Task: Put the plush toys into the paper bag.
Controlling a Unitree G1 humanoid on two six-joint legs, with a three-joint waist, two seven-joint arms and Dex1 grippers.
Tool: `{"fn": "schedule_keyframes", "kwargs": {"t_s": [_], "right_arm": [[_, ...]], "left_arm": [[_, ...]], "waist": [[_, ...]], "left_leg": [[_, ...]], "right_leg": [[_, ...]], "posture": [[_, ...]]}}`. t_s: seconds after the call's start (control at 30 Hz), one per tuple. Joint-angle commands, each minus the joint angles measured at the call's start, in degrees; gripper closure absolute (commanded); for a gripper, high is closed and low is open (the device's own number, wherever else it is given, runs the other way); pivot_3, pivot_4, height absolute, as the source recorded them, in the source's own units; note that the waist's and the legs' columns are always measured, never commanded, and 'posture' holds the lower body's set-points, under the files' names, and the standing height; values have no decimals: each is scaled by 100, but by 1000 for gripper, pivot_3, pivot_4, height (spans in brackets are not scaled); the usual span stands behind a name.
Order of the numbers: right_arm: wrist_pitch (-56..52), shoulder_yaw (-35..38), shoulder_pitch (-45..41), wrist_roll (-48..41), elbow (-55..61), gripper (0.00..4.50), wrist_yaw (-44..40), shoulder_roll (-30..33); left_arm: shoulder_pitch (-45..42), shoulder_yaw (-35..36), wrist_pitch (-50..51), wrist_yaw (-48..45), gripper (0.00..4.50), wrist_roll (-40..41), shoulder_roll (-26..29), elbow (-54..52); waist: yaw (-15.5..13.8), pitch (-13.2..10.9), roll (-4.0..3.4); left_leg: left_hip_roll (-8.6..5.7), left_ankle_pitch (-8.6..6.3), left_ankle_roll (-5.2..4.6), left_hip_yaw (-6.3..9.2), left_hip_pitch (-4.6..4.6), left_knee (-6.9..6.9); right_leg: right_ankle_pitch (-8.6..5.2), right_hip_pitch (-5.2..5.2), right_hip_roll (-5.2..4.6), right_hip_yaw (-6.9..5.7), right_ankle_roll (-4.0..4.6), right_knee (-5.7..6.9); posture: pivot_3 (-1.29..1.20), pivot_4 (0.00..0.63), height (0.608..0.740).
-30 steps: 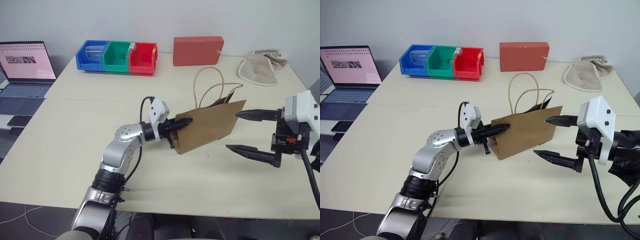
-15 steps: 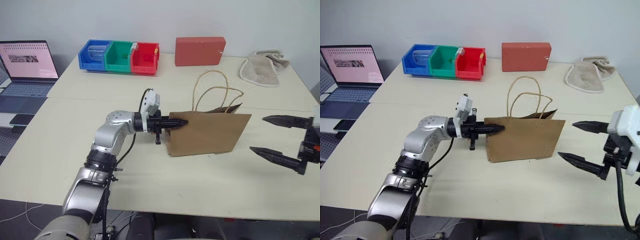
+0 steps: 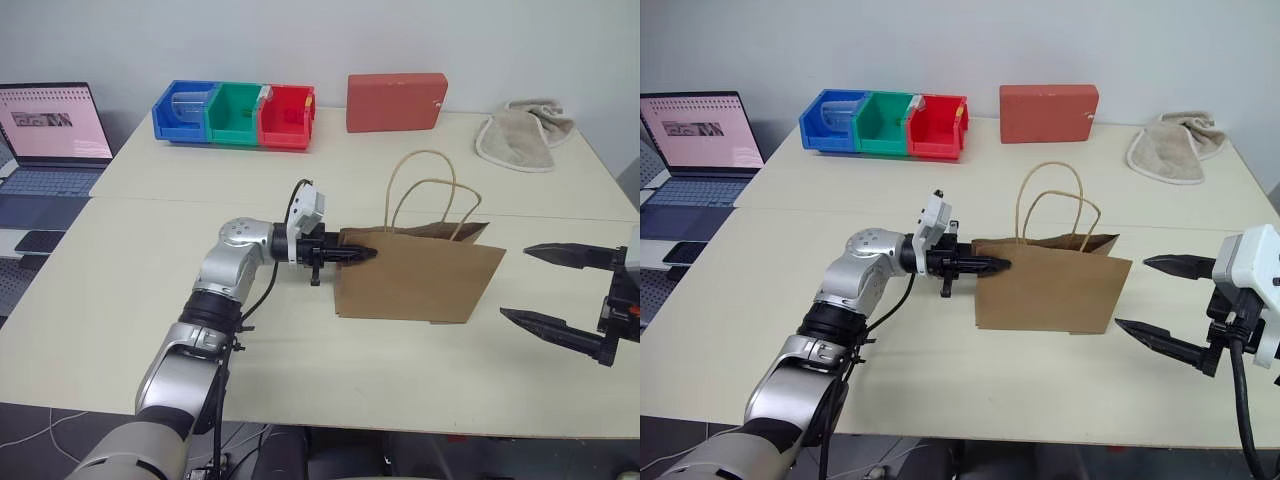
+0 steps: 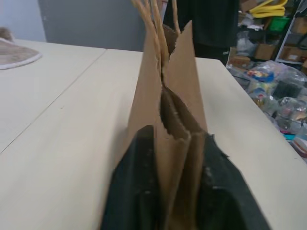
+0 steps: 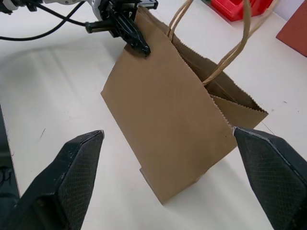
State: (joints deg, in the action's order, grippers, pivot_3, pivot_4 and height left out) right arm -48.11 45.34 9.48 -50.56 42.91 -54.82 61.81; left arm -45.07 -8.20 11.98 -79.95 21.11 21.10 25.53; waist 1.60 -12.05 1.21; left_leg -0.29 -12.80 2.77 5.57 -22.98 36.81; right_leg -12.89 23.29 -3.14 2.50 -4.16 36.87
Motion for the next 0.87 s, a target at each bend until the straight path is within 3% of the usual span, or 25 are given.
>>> {"fn": "schedule_keyframes", "kwargs": {"t_s": [0.03,0.23,0.37,0.57,0.7,0.87], "right_arm": [[216,-146,-196,116,-176,0,-55,128],[595,-646,-581,462,-754,0,-314,369],[937,-858,-815,773,-1212,0,-558,504],[1230,-741,-938,1100,-2194,0,-1506,1009],[1326,-782,-994,1248,-2533,0,-1876,1192],[1252,-687,-1023,1241,-2561,0,-2045,1237]], "left_arm": [[125,108,129,9,2291,54,206,-543],[755,351,341,354,492,-13,927,-1316],[1290,582,397,810,492,-228,1553,-1967],[2165,1475,1015,1000,492,-164,3101,-3022],[2189,1896,1249,1014,492,91,3469,-3113],[2018,1911,1424,932,492,387,3463,-3045]], "waist": [[4,0,0],[24,0,0],[9,0,0],[9,-3,3],[-23,-3,1],[-5,-3,2]], "left_leg": [[0,0,0,2,1,-1],[1,0,0,-1,3,0],[3,0,0,2,4,-5],[5,-1,2,-3,3,-10],[5,-1,2,-1,4,-8],[8,-2,2,-9,4,-8]], "right_leg": [[0,0,0,-1,-1,0],[1,0,0,1,-1,1],[0,2,0,-2,1,2],[-20,5,-1,-1,34,-2],[-23,5,-3,-5,39,0],[-26,6,-5,-4,44,-1]], "posture": [[0,150,740],[0,150,740],[0,150,740],[0,150,740],[0,150,740],[0,150,740]]}}
